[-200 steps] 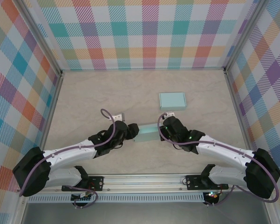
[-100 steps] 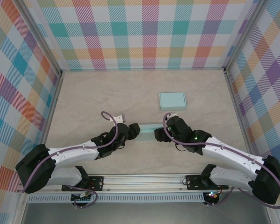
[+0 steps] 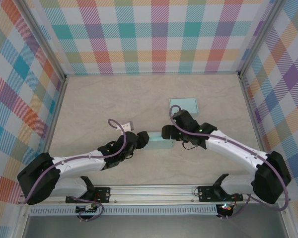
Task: Fold the paper box
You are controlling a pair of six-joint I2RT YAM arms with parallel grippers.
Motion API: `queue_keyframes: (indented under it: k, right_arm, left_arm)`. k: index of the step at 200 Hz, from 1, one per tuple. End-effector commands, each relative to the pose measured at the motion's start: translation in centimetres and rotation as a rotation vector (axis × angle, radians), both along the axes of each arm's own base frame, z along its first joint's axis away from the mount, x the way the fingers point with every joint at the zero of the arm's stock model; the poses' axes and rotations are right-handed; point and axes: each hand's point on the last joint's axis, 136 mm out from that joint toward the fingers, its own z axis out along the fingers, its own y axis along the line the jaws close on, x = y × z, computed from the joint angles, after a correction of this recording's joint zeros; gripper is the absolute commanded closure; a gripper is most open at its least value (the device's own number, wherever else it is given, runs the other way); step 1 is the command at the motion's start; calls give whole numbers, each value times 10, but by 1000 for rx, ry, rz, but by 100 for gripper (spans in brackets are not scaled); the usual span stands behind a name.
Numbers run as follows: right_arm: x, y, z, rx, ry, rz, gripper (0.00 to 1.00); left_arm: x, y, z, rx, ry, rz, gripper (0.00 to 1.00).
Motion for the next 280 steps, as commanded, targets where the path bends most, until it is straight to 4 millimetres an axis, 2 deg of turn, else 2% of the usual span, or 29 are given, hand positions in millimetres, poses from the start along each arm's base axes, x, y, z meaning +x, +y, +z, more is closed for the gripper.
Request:
queue_keyframes:
  k: [1,26,61,83,97,110,127,148,183,216,259,280]
  right_arm:
    - [-4,2,-8,30,59,-3,17]
    - [-10,-9,-29,39,105,-32,20]
    - [-20,-21,-54,57,148,-60,32]
    - [-24,-28,-66,53,161,-80,40]
    - [-26,-31,-72,52,171,-90,45]
    - [-27,-33,-77,53,175,-100,49]
    - [-28,-33,-80,62,178,-105,55]
    - [-27,-33,-80,74,176,-105,61]
    - [-26,-33,-77,84,166,-104,77]
    - [-26,-38,-77,100,149,-116,85]
    - [-25,-34,-71,140,128,-95,99]
    - [-24,-33,-70,140,123,-91,100]
  left_arm:
    - [-25,27,-61,197,141,-12,41]
    - [-26,28,-63,207,147,-9,42]
    - [-29,34,-68,234,164,-6,48]
    - [-33,40,-73,249,170,-1,57]
    - [-35,45,-77,248,175,7,66]
    - [-38,50,-81,252,181,18,69]
    - [-40,55,-87,255,185,29,77]
    - [-40,56,-89,262,180,32,82]
    - [-37,52,-93,281,187,18,83]
    - [-36,53,-94,289,190,29,85]
    - [-29,49,-75,302,142,16,85]
    - [-23,46,-57,317,96,2,84]
